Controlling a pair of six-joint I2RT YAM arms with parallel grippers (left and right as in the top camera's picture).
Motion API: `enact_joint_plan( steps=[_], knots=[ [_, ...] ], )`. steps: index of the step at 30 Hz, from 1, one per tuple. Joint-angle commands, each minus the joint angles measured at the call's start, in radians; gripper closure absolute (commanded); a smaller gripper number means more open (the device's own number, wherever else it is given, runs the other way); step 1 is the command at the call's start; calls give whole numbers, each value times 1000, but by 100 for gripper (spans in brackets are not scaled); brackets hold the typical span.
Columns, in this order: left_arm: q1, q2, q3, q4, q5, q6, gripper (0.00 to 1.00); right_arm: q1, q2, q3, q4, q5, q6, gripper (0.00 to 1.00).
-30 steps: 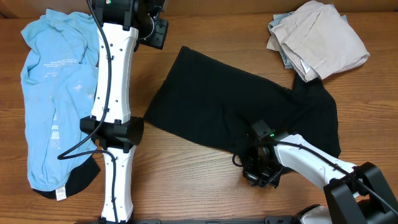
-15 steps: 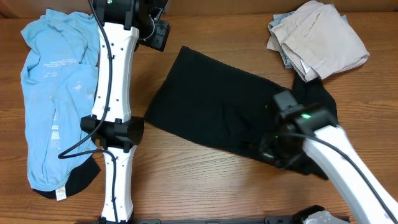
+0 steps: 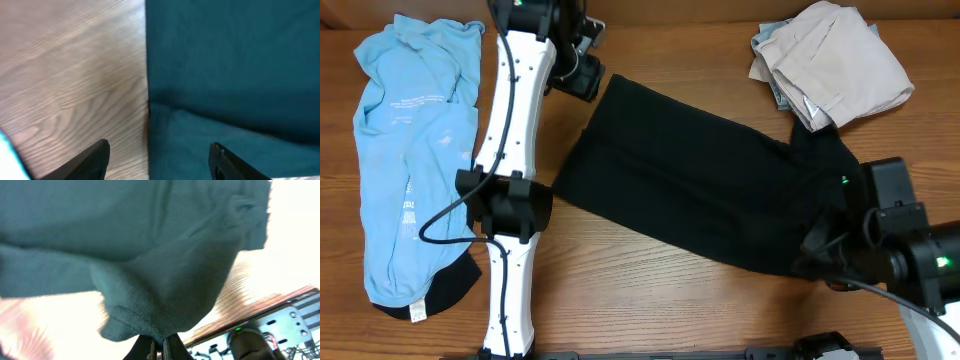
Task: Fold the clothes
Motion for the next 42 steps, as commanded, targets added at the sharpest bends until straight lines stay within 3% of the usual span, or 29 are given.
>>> enact_joint_plan(
  steps=[1, 8, 13, 20, 32, 36, 42],
  knots=[
    [-8, 24, -106, 42, 29, 33, 33, -47, -7, 16, 7, 55, -24, 96],
    [-8, 24, -287, 166, 90, 32, 17, -92, -7, 16, 34, 66, -39, 96],
    [-21, 24, -371, 249, 179, 31, 14, -92, -6, 16, 55, 66, -40, 96],
    [-64, 24, -450, 342, 174, -14, 21, -92, -4, 16, 65, 66, -47, 96],
    [-106, 24, -525, 388, -85, -161, 31, -92, -4, 16, 66, 66, -51, 96],
    [-105, 24, -525, 383, -89, -175, 39, -92, -4, 16, 66, 66, -54, 96],
    [-105, 24, -525, 378, -97, -193, 40, -92, -4, 16, 66, 66, -55, 96]
  ],
)
